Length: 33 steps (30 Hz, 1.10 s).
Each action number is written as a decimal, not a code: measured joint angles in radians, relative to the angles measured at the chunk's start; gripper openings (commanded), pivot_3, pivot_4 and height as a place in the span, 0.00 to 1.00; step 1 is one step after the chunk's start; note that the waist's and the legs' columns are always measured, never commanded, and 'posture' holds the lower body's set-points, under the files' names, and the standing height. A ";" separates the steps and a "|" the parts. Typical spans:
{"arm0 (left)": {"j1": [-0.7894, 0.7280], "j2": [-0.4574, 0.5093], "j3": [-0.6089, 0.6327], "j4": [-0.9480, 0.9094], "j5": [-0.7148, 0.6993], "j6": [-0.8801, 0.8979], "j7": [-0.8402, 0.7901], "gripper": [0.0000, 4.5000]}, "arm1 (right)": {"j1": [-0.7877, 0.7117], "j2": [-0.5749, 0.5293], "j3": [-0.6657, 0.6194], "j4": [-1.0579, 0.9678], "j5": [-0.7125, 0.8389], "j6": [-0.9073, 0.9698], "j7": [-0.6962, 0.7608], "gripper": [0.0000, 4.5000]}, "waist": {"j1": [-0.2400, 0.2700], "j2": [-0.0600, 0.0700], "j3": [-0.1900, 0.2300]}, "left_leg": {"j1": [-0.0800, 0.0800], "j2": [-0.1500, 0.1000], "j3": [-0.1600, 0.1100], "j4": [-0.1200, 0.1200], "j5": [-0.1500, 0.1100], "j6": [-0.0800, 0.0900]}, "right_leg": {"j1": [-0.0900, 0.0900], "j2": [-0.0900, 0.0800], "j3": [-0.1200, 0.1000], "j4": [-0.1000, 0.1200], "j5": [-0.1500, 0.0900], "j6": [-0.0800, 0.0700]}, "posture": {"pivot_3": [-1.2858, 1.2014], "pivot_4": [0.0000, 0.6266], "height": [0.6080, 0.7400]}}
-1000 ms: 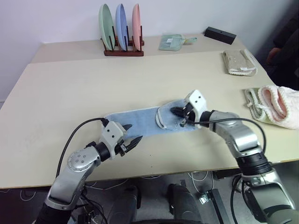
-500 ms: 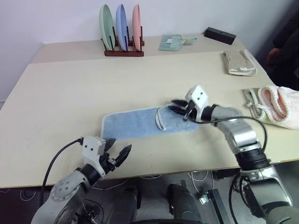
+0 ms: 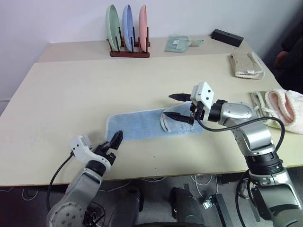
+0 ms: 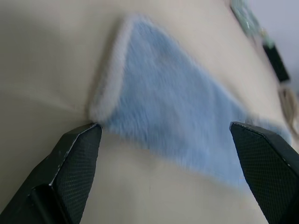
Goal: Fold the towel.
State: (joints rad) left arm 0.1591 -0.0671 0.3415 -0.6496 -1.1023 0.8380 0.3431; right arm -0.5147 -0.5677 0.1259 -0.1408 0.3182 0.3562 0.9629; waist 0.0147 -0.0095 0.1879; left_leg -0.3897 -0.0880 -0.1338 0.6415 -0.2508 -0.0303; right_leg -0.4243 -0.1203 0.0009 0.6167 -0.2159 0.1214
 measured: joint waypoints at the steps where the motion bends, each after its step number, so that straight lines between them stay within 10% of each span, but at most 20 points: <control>1: -0.019 -0.001 0.008 0.020 -0.014 -0.002 0.028 0.80 | 0.006 0.000 0.006 -0.009 0.000 0.001 0.000 0.72 | 0.000 0.000 0.000 | 0.000 0.000 0.000 0.000 0.000 0.000 | 0.000 0.000 0.000 0.000 0.000 0.000 | 0.52 0.24 1.00; 8: -0.080 0.024 0.009 0.110 -0.047 -0.025 0.116 0.00 | 0.025 0.008 0.017 -0.055 0.000 0.011 -0.017 0.72 | 0.005 0.000 0.000 | -0.001 -0.001 0.000 0.002 0.000 0.000 | 0.000 0.000 0.000 0.000 0.000 0.000 | 0.52 0.24 1.00; 15: -0.095 0.112 0.027 0.107 -0.063 -0.109 0.049 0.00 | 0.062 0.006 0.028 -0.096 0.000 0.030 -0.027 0.72 | -0.002 0.000 0.000 | -0.002 0.000 0.000 0.002 0.000 0.000 | 0.000 0.000 0.000 0.000 -0.001 -0.002 | 0.52 0.24 1.00; 25: -0.084 0.539 0.260 0.124 -0.018 -0.217 -0.242 0.00 | 0.064 -0.011 0.021 -0.098 -0.003 0.040 -0.027 0.72 | 0.004 -0.001 0.000 | -0.002 0.000 0.000 0.002 0.000 0.000 | 0.000 0.001 0.001 -0.002 -0.001 -0.003 | 0.52 0.24 1.00; 33: -0.225 0.689 -0.085 -0.006 0.104 -0.166 -0.484 0.00 | 0.071 -0.013 0.026 -0.080 -0.039 0.027 -0.030 0.72 | -0.007 -0.001 0.001 | -0.001 0.000 0.001 0.001 -0.001 0.000 | -0.001 0.001 0.002 -0.002 0.000 -0.002 | 0.52 0.24 1.00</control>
State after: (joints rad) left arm -0.0657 0.6223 0.2562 -0.6552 -0.9982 0.6717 -0.1405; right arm -0.4437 -0.5810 0.1516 -0.2206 0.2796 0.3829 0.9331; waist 0.0077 -0.0105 0.1884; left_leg -0.3911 -0.0883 -0.1328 0.6425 -0.2516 -0.0303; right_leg -0.4249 -0.1190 0.0031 0.6148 -0.2163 0.1197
